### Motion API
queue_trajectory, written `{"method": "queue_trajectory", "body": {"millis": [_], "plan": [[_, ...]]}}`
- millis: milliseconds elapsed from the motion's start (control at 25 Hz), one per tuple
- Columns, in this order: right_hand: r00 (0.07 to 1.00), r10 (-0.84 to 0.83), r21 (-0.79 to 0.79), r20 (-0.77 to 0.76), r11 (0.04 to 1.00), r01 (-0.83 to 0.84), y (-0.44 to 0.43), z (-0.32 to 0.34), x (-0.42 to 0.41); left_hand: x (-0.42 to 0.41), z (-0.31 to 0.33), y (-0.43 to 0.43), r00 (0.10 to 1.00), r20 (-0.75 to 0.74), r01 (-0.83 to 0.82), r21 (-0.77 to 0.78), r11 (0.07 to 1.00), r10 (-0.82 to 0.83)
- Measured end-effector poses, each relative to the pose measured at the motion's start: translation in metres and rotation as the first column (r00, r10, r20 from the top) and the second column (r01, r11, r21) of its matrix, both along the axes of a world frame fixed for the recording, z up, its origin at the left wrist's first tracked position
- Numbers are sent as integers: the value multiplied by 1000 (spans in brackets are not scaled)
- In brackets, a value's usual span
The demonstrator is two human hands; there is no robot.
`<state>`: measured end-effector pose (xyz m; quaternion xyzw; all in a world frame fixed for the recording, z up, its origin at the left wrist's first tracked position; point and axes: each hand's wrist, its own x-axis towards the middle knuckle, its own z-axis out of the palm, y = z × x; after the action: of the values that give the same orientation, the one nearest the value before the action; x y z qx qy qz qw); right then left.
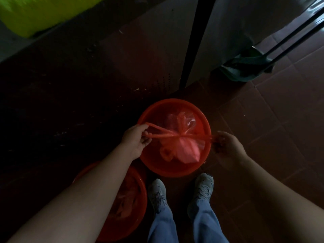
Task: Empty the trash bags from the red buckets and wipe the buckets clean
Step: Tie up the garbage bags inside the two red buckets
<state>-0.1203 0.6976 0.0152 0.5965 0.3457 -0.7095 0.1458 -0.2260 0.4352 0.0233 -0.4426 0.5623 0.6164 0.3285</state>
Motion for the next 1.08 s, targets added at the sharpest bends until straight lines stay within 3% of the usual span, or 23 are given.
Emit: {"method": "queue_trajectory", "body": {"millis": [80, 200, 320, 440, 560, 680, 760, 920, 1080], "plan": [[993, 23, -11, -114, 1000, -25, -4, 16, -7, 6, 11, 3, 975, -79, 212, 51, 976, -207], [936, 247, 17, -252, 968, -251, -24, 33, -16, 17, 26, 13, 860, -181, 497, 76, 865, -478], [728, 641, 207, -245, 768, -606, -45, 40, -19, 21, 36, 19, 843, -222, 523, 126, 843, -490], [492, 837, 402, -241, 547, -734, -58, 43, -21, 22, 41, 20, 905, -143, 425, 286, 859, -400], [358, 903, 511, -236, 429, -745, -64, 37, -20, 26, 39, 17, 914, -92, 403, 329, 854, -396], [268, 944, 538, -193, 330, -776, -68, 22, -15, 34, 34, 19, 870, -103, 492, 234, 839, -482], [251, 956, 539, -153, 294, -790, -72, 16, -12, 41, 30, 22, 841, -95, 541, 123, 832, -533], [269, 945, 531, -186, 327, -782, -80, 17, -12, 49, 22, 22, 782, -110, 615, -28, 788, -614], [119, 984, 623, -133, 176, -762, -83, 18, -13, 48, 21, 15, 770, -149, 607, -129, 784, -620]]}}
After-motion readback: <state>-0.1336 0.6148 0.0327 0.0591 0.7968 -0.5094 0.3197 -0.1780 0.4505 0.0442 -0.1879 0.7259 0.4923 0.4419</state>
